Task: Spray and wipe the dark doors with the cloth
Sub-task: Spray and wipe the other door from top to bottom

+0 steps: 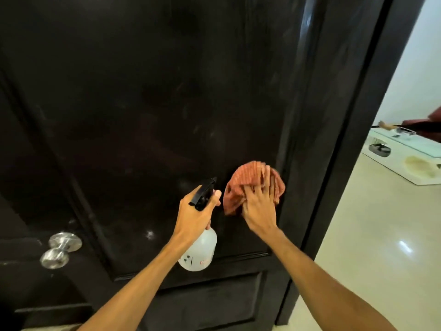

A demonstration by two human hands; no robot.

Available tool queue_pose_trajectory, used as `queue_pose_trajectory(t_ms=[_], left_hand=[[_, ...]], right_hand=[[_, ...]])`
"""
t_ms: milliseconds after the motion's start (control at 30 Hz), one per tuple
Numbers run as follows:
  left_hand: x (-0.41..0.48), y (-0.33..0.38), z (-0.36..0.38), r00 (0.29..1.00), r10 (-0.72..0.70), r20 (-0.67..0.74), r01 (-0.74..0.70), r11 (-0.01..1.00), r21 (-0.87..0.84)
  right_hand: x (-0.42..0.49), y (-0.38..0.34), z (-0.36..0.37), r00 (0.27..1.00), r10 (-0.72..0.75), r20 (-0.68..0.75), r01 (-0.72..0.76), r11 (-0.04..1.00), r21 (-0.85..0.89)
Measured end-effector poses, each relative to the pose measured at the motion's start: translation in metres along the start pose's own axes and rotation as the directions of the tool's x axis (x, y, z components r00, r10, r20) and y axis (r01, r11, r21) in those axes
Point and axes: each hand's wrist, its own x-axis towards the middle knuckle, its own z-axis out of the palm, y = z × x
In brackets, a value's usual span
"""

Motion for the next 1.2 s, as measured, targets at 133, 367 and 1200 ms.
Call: queue_pose_trajectory(t_ms=[133,367,1200], left_hand=[[0.010,0.005,0.039,0.999,0.007,0.046,-0.006,1.000,-0.011],[0.029,0.018,0.075,0.996,0.025,0.084,-0.024,1.000,-0.010],[0.015,-0.030,0.053,0.997,-0.072,-0.040,0.072,0.997,0.007]], right_hand=[[0.041,0.030,-0.023,0.942,0.303,-0.144,-0.292,0.952,0.091],[0.031,0.067,-0.028,0.986,0.158,-0.054,-0.156,0.987,0.042],[-0.005,0.039,-0.010,0.909,0.408,-0.092,-0.383,0.901,0.204]])
